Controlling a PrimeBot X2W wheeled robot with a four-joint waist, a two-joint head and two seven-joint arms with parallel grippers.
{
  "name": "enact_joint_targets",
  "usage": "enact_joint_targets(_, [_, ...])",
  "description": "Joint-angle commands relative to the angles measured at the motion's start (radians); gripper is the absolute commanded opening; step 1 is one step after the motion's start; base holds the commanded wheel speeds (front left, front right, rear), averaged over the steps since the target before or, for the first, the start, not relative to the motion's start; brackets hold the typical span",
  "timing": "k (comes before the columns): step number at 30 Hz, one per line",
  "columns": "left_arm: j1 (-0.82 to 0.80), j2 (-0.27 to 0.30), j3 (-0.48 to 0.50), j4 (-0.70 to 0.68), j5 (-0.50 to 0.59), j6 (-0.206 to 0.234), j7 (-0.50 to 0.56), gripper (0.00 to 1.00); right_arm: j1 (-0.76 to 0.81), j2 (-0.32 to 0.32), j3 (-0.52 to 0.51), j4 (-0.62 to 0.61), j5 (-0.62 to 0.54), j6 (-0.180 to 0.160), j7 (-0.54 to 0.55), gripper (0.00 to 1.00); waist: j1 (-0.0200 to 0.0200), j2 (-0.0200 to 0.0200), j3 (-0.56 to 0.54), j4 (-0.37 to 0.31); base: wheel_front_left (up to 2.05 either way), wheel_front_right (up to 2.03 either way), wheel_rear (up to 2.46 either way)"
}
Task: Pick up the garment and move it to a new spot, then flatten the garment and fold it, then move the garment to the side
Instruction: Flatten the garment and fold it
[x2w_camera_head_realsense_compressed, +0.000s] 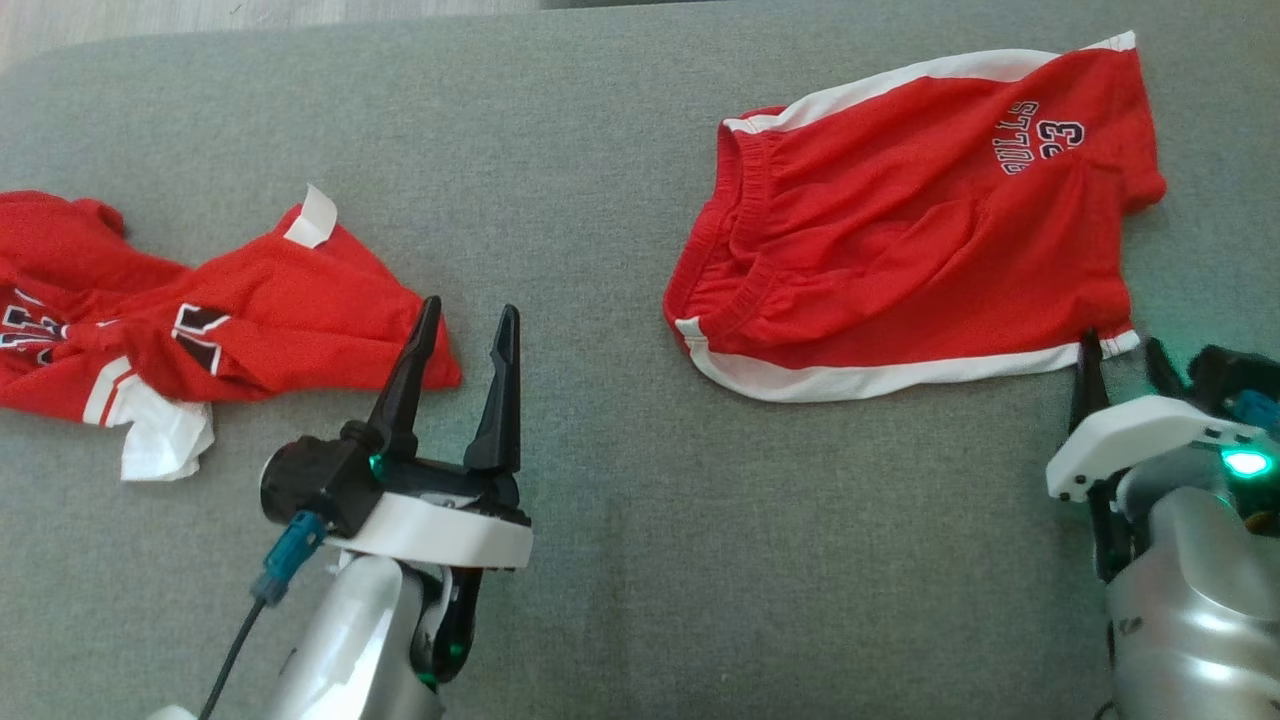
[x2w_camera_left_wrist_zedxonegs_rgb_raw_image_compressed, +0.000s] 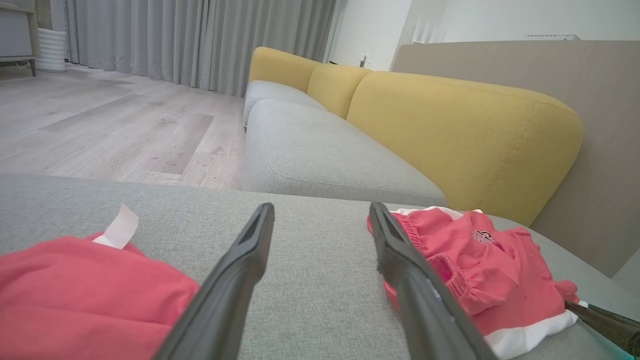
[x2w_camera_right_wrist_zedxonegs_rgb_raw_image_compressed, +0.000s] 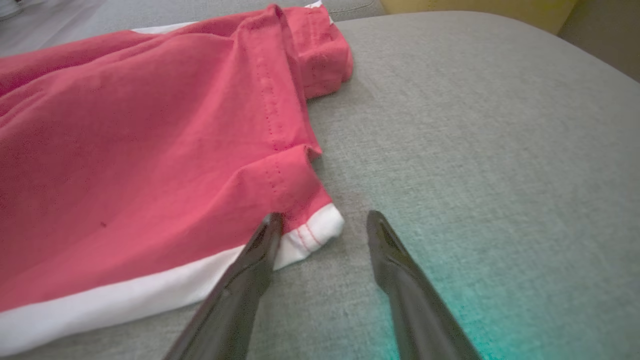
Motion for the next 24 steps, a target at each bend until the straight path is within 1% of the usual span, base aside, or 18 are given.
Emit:
enact_joint_targets(1, [-0.031,0.006,0.031,-0.028,0.01,-0.004,-0.009,1.0,-0.013,0.0,0.026,-0.004,-0.012,-0.001,-0.005,0.0,0.0,0.0,-0.001,-0.001,0.0,0.0,0.0])
enact_joint_targets(7, [-0.024,0.006,0.039,-0.023,0.011,-0.001,-0.009,1.0,-0.035,0.0,0.041,0.013,0.003,-0.001,-0.053,0.0,0.0,0.0,-0.02,-0.022,0.0,0.0,0.0])
enact_joint_targets(12, [-0.022,0.006,0.04,-0.018,0.019,-0.003,-0.009,1.0,-0.026,0.0,0.044,-0.013,0.019,-0.001,-0.068,0.0,0.0,0.0,-0.033,-0.053,0.0,0.0,0.0])
enact_joint_targets(15, [-0.034,0.007,0.021,0.009,0.039,-0.009,-0.009,1.0,-0.017,0.0,0.045,-0.039,0.031,-0.001,-0.062,0.0,0.0,0.0,-0.03,-0.071,0.0,0.0,0.0])
enact_joint_targets(19, [-0.086,0.028,-0.058,0.1,0.081,-0.018,0.004,1.0,-0.001,0.0,0.056,-0.073,0.047,-0.001,-0.044,0.0,0.0,0.0,-0.02,-0.094,0.0,0.0,0.0])
enact_joint_targets(23, [-0.167,0.047,-0.151,0.188,0.098,-0.023,0.048,1.0,0.001,0.0,0.072,-0.098,0.069,-0.001,-0.026,0.0,0.0,0.0,-0.003,-0.114,0.0,0.0,0.0])
enact_joint_targets(24, [-0.21,0.059,-0.199,0.227,0.103,-0.024,0.062,1.0,-0.002,0.0,0.089,-0.106,0.084,-0.001,-0.02,0.0,0.0,0.0,0.006,-0.125,0.0,0.0,0.0])
